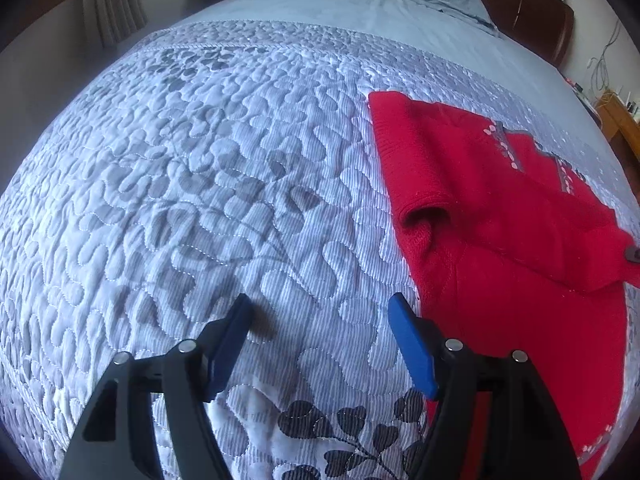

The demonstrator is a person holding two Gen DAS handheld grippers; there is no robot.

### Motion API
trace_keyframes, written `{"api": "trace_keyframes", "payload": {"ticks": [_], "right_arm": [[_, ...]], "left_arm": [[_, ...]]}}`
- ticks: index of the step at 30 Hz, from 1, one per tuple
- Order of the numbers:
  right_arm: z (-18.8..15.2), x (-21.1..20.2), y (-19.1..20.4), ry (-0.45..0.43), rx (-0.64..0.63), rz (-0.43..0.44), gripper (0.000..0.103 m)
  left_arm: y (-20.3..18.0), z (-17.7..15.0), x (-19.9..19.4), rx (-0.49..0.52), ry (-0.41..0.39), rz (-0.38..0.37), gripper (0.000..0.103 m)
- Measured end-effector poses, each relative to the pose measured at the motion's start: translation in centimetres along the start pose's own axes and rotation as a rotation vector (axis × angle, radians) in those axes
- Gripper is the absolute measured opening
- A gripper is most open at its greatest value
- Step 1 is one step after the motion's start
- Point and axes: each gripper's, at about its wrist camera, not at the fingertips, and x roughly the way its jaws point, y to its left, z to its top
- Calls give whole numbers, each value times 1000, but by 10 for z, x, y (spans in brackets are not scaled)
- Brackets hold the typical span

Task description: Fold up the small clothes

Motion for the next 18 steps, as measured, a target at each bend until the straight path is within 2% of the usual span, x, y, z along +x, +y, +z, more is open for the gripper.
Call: {"api": "trace_keyframes", "payload": {"ticks": [2,4,6,9,12,13,14,15,16,18], "right_arm": [[-8,6,-23,15,36,17,35],[-16,12,-44,22,73,54,43],[-18,18,-55,34,85,81,43],[-20,24,-63,47,92,113,44],[-16,25,-66,35,100,145,43],[-16,24,-65,35,91,148,34],[-14,23,-62,37,78,157,16],[-15,20,-59,47,56,176,8],[-16,17,-56,47,38,179,4],[-16,6,-49,30,-9,166,4]], "left_arm": [[-4,-1,0,19,-5,6,72],[-7,-3,-1,32,-10,-7,72],[-10,-4,-4,39,-14,-27,72],[-15,-4,-11,48,-26,-64,72],[-21,-5,-17,64,-43,-69,72],[-24,-5,-20,74,-49,-67,72],[-26,-5,-21,80,-52,-66,72],[-28,-6,-23,83,-55,-64,72],[-29,-6,-23,83,-56,-63,72],[-32,-6,-24,79,-60,-63,72]]}}
